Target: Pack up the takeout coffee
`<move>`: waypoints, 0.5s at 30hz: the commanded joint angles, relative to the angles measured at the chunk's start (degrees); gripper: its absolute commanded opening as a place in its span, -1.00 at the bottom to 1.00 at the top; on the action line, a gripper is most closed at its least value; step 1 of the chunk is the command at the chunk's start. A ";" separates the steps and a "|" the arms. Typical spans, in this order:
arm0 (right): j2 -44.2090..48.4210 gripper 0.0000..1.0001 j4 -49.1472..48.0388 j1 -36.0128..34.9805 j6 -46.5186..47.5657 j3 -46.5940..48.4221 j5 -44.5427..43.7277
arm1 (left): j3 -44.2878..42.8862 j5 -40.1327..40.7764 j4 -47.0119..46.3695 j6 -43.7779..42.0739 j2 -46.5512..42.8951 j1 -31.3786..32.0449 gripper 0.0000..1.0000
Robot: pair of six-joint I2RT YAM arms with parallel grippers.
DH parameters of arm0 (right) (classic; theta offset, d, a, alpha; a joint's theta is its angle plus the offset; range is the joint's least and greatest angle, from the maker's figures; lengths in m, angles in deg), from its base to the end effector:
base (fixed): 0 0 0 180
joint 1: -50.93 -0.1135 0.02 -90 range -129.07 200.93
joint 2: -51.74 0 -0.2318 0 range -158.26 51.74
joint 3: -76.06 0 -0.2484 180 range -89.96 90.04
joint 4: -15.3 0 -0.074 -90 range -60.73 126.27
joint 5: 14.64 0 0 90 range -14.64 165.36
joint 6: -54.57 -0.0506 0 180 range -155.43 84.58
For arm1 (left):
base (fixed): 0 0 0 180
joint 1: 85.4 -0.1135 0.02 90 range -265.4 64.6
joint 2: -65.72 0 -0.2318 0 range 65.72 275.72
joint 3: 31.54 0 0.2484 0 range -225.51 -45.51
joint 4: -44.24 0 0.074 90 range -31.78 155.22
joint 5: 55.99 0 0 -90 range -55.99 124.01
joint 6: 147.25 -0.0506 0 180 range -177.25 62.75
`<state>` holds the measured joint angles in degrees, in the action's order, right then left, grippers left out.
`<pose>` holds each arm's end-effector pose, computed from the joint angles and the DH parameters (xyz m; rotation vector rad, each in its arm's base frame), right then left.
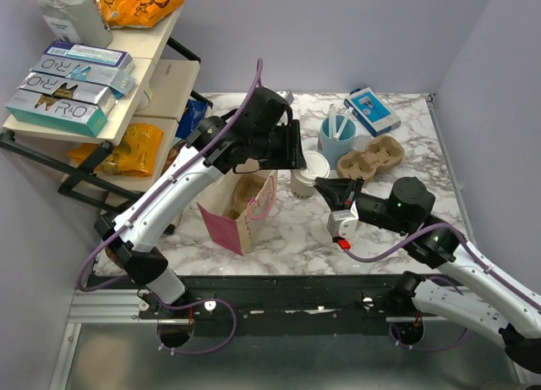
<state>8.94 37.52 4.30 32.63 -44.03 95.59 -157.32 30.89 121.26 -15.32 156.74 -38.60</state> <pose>0.1303 0.1635 0.3333 -1.5185 0.6568 0.0086 0.2173 -0.2354 0.4031 0.1342 2.4578 -0.8095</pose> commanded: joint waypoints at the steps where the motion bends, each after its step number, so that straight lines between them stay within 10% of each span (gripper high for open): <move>1: 0.00 -0.99 0.45 -0.92 1.56 1.88 -0.19 | -1.66 1.97 2.61 2.10 0.91 1.00 0.10; 15: -1.05 -0.99 1.07 -3.55 0.77 2.93 -4.58 | -2.01 1.88 2.61 5.00 1.53 2.15 -0.78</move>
<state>8.13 39.38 1.61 33.63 -43.44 92.55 -157.87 33.12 122.53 -11.50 157.42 -37.37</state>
